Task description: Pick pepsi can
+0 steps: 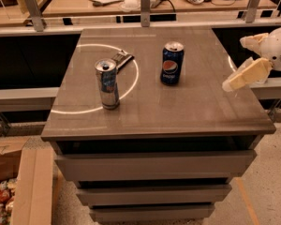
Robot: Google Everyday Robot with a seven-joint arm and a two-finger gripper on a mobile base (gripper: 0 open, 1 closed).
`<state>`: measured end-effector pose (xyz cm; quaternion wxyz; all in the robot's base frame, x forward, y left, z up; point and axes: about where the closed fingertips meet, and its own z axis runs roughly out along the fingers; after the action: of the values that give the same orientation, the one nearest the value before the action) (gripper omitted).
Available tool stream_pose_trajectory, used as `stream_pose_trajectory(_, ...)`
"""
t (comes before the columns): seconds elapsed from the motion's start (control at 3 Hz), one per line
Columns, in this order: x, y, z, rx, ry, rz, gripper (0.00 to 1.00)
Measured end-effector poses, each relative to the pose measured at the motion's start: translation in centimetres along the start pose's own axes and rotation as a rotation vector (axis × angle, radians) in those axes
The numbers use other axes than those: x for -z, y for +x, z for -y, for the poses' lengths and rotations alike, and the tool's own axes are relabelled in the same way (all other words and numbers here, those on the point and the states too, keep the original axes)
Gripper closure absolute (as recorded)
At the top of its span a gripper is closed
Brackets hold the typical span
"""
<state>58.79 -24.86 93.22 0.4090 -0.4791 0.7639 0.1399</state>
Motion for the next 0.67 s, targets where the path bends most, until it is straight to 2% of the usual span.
stream_pose_trajectory(0.33,-4.6,-0.9,1.4,-0.004,-0.101,0.123,0.0)
stream_pose_trajectory(0.67,-7.7,-2.8,1.8,0.03,-0.189,0.237,0.0)
